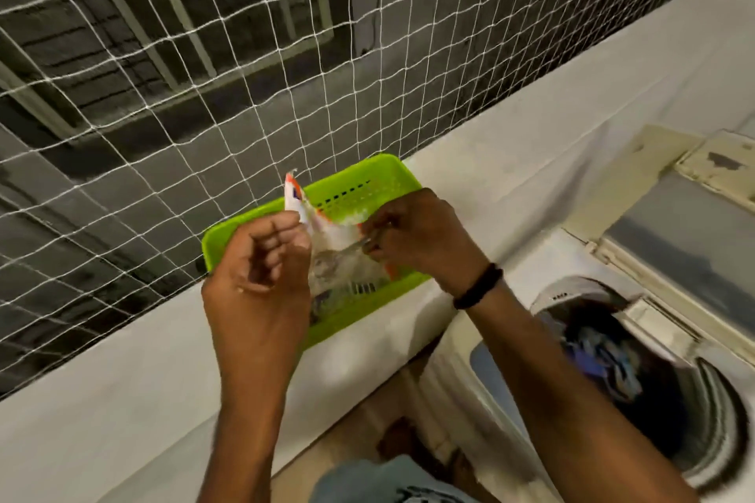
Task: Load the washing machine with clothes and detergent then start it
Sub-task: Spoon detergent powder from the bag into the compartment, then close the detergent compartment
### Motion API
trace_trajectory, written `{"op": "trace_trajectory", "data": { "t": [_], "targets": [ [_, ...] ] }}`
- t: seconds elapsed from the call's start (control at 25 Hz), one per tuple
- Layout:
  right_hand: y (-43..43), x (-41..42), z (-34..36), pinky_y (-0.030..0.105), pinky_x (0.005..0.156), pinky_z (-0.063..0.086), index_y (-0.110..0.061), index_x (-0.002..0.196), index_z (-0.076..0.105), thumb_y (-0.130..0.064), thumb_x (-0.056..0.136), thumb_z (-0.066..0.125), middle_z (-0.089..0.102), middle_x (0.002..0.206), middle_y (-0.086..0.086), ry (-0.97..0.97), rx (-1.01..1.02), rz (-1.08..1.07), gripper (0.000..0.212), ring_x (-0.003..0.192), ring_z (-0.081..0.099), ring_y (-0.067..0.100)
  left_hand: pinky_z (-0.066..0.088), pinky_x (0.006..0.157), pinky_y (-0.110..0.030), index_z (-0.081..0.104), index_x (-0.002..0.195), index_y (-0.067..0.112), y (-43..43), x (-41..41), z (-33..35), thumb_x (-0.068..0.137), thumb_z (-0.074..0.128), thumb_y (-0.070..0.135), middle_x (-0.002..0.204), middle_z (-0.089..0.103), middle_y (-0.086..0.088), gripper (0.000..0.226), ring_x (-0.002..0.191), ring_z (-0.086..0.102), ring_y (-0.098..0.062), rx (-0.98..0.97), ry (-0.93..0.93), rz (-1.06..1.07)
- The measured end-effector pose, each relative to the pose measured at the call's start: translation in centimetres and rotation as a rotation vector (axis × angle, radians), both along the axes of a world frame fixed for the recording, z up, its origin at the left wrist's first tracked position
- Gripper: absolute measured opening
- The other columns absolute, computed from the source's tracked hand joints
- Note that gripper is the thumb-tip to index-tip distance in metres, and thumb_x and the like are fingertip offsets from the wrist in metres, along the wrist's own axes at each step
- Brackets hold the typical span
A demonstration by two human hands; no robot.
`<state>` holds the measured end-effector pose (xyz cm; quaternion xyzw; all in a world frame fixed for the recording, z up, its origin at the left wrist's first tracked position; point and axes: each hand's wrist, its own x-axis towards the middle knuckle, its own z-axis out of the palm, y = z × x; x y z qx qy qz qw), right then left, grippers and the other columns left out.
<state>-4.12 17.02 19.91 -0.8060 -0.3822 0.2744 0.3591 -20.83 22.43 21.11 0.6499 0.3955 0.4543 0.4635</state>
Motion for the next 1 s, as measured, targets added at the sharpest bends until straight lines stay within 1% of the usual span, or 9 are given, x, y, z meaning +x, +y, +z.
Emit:
{"op": "trace_trajectory", "data": {
  "t": [0.2, 0.36, 0.56, 0.64, 0.72, 0.8, 0.88, 0.92, 1.0],
  "targets": [
    [1.9, -0.8, -0.5, 0.045, 0.084, 0.058, -0.016, 0.088, 0.077, -0.014, 0.072, 0.064, 0.076, 0.09, 0.004, 0.065, -0.06, 0.051, 0.021, 0.089, 0.071, 0.027, 0.049, 0.078, -0.011, 0.068, 0.106, 0.009, -0.3, 0.3, -0.1, 0.092, 0.066, 0.004, 0.099, 0.071, 0.007, 0.014, 0.088, 0.066, 0.002, 0.052, -0.011, -0.059],
    [1.1, -1.6, -0.2, 0.035, 0.09, 0.052, -0.024, 0.102, 0.074, -0.025, 0.088, 0.057, 0.072, 0.109, 0.002, -0.274, -0.159, 0.082, 0.022, 0.104, 0.065, 0.029, 0.048, 0.081, -0.011, 0.067, 0.109, 0.003, -1.0, 0.6, -0.3, 0.093, 0.064, 0.006, 0.101, 0.07, 0.004, 0.016, 0.09, 0.065, 0.001, 0.128, -0.011, -0.04],
    [-5.6, -0.7, 1.9, 0.035, 0.072, 0.053, -0.015, 0.09, 0.074, -0.013, 0.087, 0.056, 0.075, 0.083, 0.005, -0.329, 0.228, -0.293, 0.019, 0.076, 0.068, 0.029, 0.049, 0.089, -0.023, 0.061, 0.112, -0.002, -3.7, 3.4, -1.2, 0.099, 0.06, 0.017, 0.11, 0.065, -0.005, 0.023, 0.095, 0.063, -0.008, 0.251, -0.113, -0.032],
    [-10.0, 1.1, 0.5, 0.034, 0.076, 0.057, -0.012, 0.094, 0.074, -0.009, 0.09, 0.055, 0.076, 0.085, 0.002, -0.161, 0.363, -0.467, 0.02, 0.076, 0.072, 0.021, 0.052, 0.091, -0.037, 0.061, 0.115, 0.004, -4.9, 5.4, -2.9, 0.1, 0.058, 0.029, 0.111, 0.065, -0.013, 0.03, 0.097, 0.066, -0.019, 0.135, -0.113, -0.157],
    [-14.4, 3.0, -2.6, 0.035, 0.076, 0.061, -0.002, 0.099, 0.072, -0.006, 0.095, 0.056, 0.074, 0.085, 0.01, 0.204, 0.492, -0.612, 0.018, 0.072, 0.073, 0.019, 0.055, 0.089, -0.049, 0.063, 0.115, 0.013, -6.9, 7.5, -3.9, 0.098, 0.059, 0.034, 0.108, 0.065, -0.018, 0.026, 0.096, 0.066, -0.032, 0.059, -0.12, -0.282],
    [-19.1, 5.0, -7.4, 0.03, 0.07, 0.061, 0.011, 0.103, 0.065, -0.001, 0.096, 0.054, 0.068, 0.088, 0.023, 0.598, 0.568, -0.839, 0.018, 0.067, 0.07, 0.017, 0.055, 0.082, -0.034, 0.063, 0.108, 0.005, -10.8, 10.2, -4.5, 0.097, 0.062, 0.019, 0.099, 0.065, -0.013, 0.017, 0.087, 0.064, -0.025, 0.057, -0.136, -0.378],
    [-23.5, 6.5, -12.3, 0.027, 0.063, 0.059, 0.015, 0.103, 0.063, 0.002, 0.093, 0.055, 0.065, 0.099, 0.032, 0.846, 0.615, -1.069, 0.018, 0.066, 0.067, 0.019, 0.051, 0.075, -0.02, 0.063, 0.102, 0.016, -15.3, 13.1, -6.4, 0.092, 0.066, 0.012, 0.092, 0.067, 0.002, 0.011, 0.081, 0.063, -0.013, 0.008, -0.096, -0.565],
    [-25.6, 7.2, -14.5, 0.026, 0.06, 0.058, 0.015, 0.102, 0.065, 0.002, 0.092, 0.056, 0.065, 0.102, 0.032, 0.905, 0.637, -1.158, 0.018, 0.066, 0.067, 0.018, 0.052, 0.073, -0.019, 0.062, 0.101, 0.025, -17.7, 14.7, -7.8, 0.088, 0.068, 0.017, 0.091, 0.068, 0.008, 0.015, 0.08, 0.064, -0.01, -0.077, -0.04, -0.682],
    [-29.6, 8.7, -18.1, 0.022, 0.061, 0.059, 0.004, 0.089, 0.07, 0.0, 0.092, 0.057, 0.071, 0.09, 0.019, 0.925, 0.658, -1.298, 0.014, 0.068, 0.065, 0.015, 0.056, 0.075, -0.029, 0.063, 0.1, 0.031, -20.4, 18.4, -13.7, 0.081, 0.068, 0.032, 0.091, 0.071, 0.008, 0.02, 0.083, 0.068, -0.013, -0.22, 0.176, -0.83]
  ]
}}
